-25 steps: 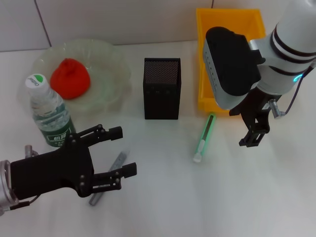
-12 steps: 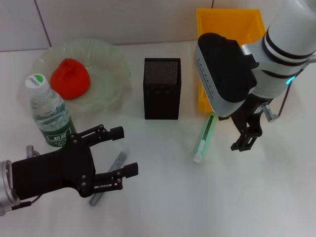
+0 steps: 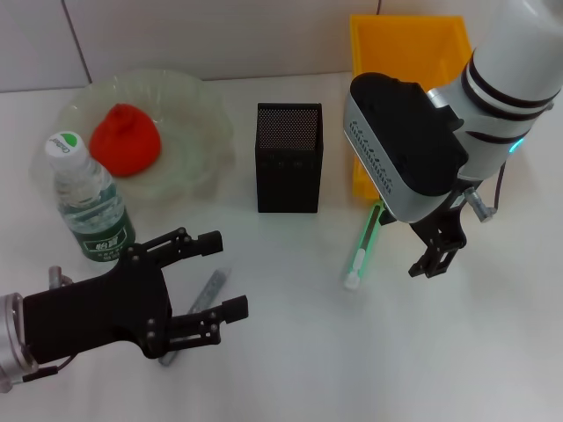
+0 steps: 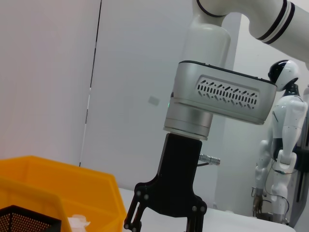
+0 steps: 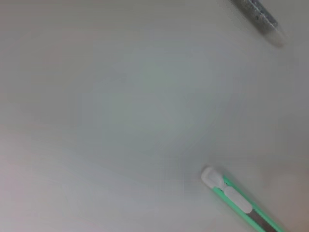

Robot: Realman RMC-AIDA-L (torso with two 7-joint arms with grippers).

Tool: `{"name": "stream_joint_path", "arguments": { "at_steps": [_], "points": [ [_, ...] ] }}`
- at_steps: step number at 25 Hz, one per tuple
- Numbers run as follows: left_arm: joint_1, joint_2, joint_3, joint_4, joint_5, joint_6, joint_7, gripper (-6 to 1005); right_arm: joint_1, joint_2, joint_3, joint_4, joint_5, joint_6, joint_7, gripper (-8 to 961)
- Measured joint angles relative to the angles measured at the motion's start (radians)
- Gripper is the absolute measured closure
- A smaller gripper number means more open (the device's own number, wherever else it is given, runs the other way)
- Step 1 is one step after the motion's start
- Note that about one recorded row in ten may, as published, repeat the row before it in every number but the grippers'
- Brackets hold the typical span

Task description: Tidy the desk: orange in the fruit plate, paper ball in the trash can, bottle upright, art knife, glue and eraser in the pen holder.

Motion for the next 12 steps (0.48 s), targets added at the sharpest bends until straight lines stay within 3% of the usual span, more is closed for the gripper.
{"name": "stream_joint_path", "arguments": {
  "at_steps": [12],
  "points": [
    [0.008,-0.009,0.0,-0.001,0.001,-0.002,0.007,151,0.026,-0.003,0.007,0.084,0.001,0.04,-0.054,200]
  ]
}}
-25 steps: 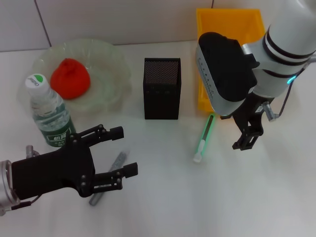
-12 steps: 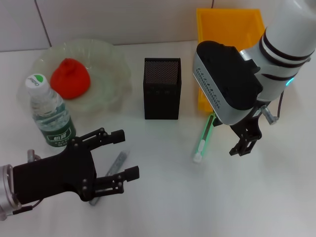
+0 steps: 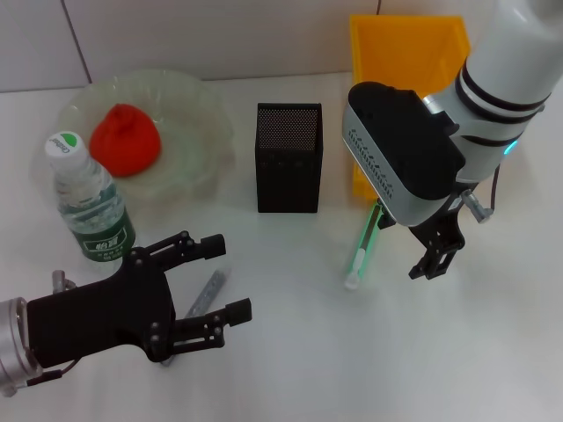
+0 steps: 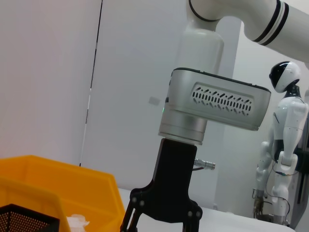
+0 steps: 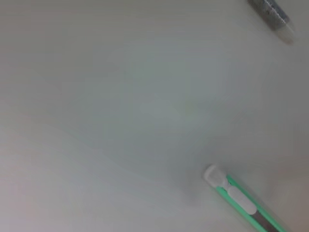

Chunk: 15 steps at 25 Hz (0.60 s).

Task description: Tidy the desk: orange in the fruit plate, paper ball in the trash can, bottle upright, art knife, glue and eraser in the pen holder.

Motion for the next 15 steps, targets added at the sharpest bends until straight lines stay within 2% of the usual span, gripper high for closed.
{"name": "stream_joint_path", "arguments": {
  "at_steps": [15],
  "points": [
    [-0.011,-0.001,0.0,0.0,0.0,-0.005,0.001,151,0.051,0.0,0.022,0.124,0.001,0.092,-0.013,201]
  ]
}}
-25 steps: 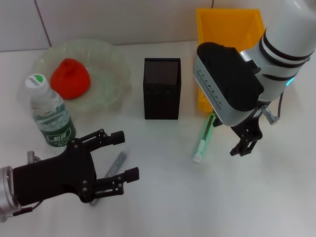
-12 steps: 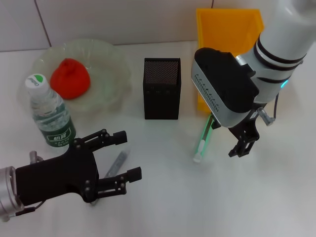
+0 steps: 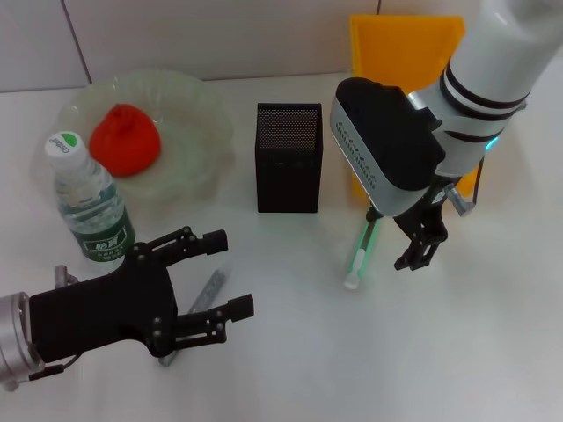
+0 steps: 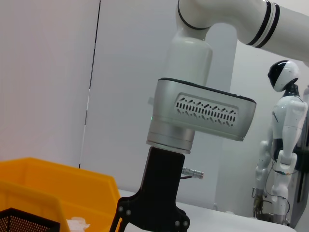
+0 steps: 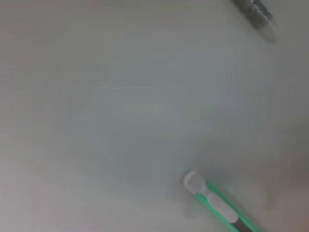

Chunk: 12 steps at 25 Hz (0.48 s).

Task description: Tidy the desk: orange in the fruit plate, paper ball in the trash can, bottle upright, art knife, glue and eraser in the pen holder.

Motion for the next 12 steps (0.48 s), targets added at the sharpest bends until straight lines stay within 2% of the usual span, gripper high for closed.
{"name": "stream_joint_path", "arguments": {
  "at_steps": [12],
  "points": [
    [-0.001,0.001,-0.005,-0.001,-0.002,-0.009,0.0,150,-0.006,0.006,0.024,-0.043,0.054,-0.027,0.236,201]
  ]
}}
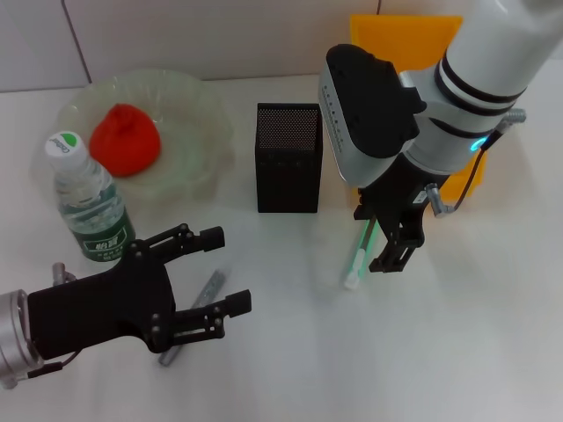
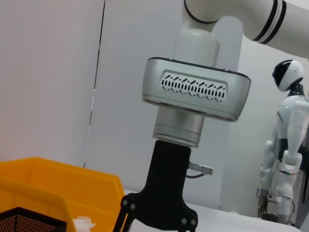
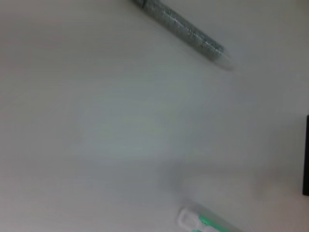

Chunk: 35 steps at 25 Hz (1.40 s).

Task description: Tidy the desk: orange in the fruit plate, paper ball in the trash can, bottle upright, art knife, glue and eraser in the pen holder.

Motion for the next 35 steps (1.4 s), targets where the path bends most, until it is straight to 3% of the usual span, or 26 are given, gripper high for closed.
{"name": "stream_joint_path", "arguments": {
  "at_steps": [14,27,35],
  "points": [
    [0.0,0.001,0.003,0.0,-0.004,0.0,-0.001,150,-0.055,0.0,-0.005,-0.14,0.032,-0.019,0.269,200],
    [0.0,0.001,0.004,0.0,0.0,0.004,-0.001,150,-0.058,-0.003,0.01,-0.132,0.108,-0.056,0.372,200],
    [0.0,0.001,0.004,0.0,0.0,0.007,0.0,150,-0.059,-0.004,0.012,-0.14,0.076,-0.04,0.556,200]
  ]
}}
